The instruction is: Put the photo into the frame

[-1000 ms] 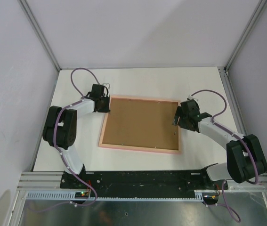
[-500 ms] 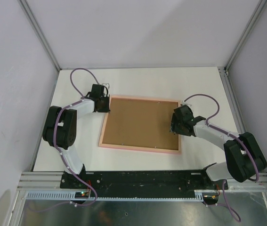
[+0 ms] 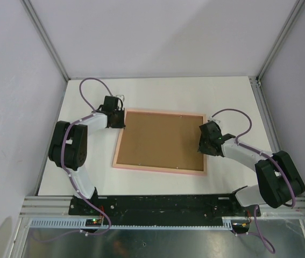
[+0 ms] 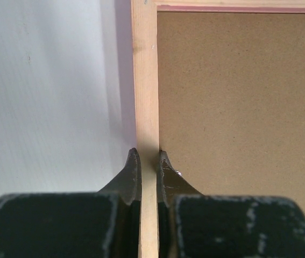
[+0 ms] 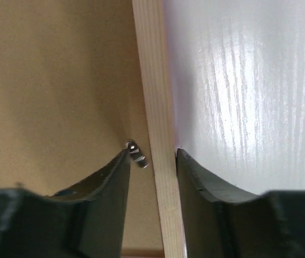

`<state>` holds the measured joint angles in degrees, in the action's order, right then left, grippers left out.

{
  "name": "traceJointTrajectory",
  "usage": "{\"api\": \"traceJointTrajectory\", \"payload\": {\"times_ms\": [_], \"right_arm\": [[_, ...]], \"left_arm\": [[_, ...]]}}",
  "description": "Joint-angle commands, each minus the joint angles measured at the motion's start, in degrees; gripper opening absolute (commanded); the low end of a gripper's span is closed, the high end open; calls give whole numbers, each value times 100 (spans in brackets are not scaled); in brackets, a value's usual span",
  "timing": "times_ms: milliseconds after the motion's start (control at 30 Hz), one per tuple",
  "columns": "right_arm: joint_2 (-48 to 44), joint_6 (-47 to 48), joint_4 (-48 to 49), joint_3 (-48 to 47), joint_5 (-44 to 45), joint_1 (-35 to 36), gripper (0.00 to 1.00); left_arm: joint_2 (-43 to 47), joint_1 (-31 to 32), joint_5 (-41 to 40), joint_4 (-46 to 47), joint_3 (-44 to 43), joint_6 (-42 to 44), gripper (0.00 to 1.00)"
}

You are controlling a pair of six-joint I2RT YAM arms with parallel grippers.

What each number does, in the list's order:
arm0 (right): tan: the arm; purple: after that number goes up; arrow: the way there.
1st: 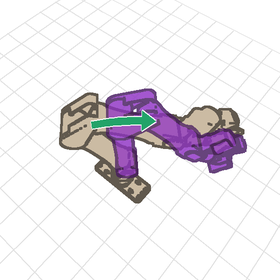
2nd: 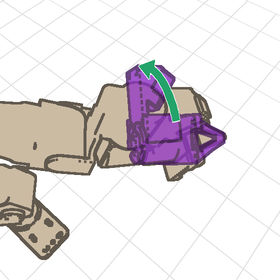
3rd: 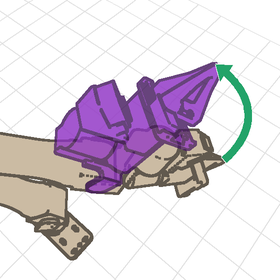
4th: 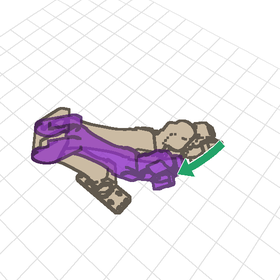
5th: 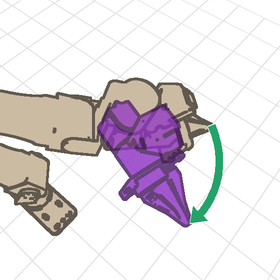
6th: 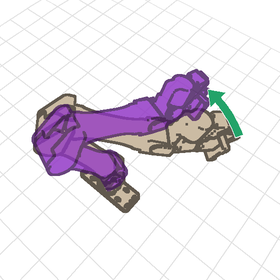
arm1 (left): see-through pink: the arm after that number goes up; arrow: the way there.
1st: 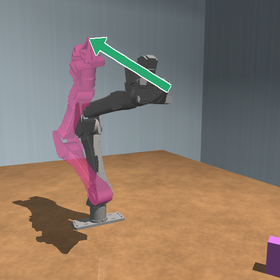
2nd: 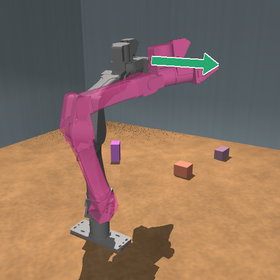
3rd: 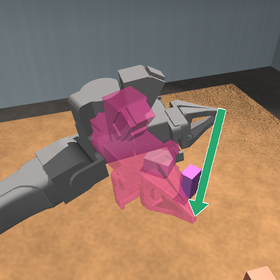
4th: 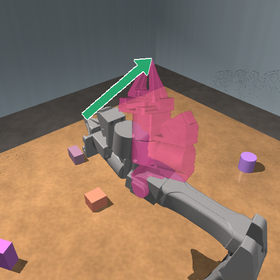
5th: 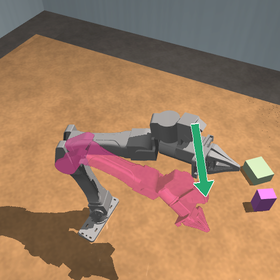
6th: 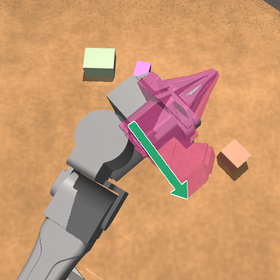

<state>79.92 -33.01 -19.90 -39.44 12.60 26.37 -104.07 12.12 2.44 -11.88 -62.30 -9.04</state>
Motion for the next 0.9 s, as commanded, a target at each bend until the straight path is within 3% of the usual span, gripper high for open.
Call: {"api": "traceJointTrajectory", "payload": {"times_ms": [0,100,533,667,867], "right_arm": [[32,-47,45,123,94,-23,39],[-4,-43,62,173,81,-47,31],[-75,12,153,227,-78,-140,20],[-155,25,176,231,-165,-154,29],[-286,78,190,226,-380,-289,51]], "left_arm": [[88,-113,-107,-77,129,-19,0],[79,-117,-91,-78,126,-19,0],[44,-151,19,-74,100,-66,0],[55,-179,39,-78,76,-111,0],[64,-232,133,-97,5,-215,0]]}}
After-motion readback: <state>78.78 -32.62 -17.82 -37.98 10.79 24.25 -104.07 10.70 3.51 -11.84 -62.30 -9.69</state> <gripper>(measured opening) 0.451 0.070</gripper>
